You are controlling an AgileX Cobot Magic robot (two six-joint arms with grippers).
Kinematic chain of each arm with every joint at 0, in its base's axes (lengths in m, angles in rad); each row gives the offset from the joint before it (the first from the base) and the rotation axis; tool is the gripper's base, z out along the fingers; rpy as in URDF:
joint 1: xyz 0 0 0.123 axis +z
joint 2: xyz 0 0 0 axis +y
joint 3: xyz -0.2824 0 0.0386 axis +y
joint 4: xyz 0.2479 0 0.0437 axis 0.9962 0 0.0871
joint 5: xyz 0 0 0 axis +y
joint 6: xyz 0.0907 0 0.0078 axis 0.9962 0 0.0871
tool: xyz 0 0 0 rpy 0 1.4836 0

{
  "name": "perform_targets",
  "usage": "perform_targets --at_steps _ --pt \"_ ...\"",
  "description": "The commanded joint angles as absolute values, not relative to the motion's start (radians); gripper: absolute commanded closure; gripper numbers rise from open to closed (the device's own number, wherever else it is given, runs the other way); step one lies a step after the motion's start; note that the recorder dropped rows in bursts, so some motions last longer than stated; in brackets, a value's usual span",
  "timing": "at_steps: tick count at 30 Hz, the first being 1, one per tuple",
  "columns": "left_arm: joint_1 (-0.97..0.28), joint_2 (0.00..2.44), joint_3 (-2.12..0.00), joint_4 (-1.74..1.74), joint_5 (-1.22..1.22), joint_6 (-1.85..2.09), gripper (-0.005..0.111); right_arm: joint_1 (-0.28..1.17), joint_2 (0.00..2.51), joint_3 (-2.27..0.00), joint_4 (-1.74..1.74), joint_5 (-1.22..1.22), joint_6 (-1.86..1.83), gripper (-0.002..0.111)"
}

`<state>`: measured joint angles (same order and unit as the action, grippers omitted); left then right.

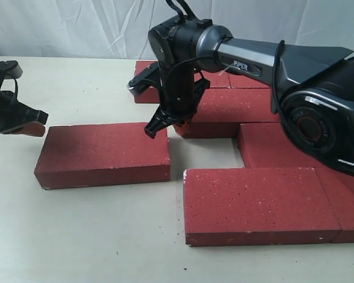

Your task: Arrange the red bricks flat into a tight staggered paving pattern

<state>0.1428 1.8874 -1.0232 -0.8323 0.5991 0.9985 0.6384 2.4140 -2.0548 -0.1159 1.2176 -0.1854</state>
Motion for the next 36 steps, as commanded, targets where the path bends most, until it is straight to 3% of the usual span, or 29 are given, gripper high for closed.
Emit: perform_targets --at_steps 1,10,17,28,36 --pt "0.147 1.879 -1.027 -0.849 0.540 1.003 0.107 0.591 2.356 -2.059 -0.094 1.221 -0.222 0.109" --pt "0.147 1.879 -1.027 -0.873 0.526 1.003 0.107 0.576 2.317 -2.059 0.170 1.155 -0.324 0.109" --pt "0.147 1.879 -1.027 -0.873 0.526 1.005 0.107 0.554 2.363 -2.059 0.128 1.130 -0.355 0.109" --pt "0.147 1.879 -1.027 -0.873 0.520 1.005 0.107 0.448 2.218 -2.059 0.111 1.107 -0.358 0.109" --pt "0.147 1.879 -1.027 -0.875 0.518 1.007 0.107 0.367 2.325 -2.059 0.135 1.190 -0.339 0.109"
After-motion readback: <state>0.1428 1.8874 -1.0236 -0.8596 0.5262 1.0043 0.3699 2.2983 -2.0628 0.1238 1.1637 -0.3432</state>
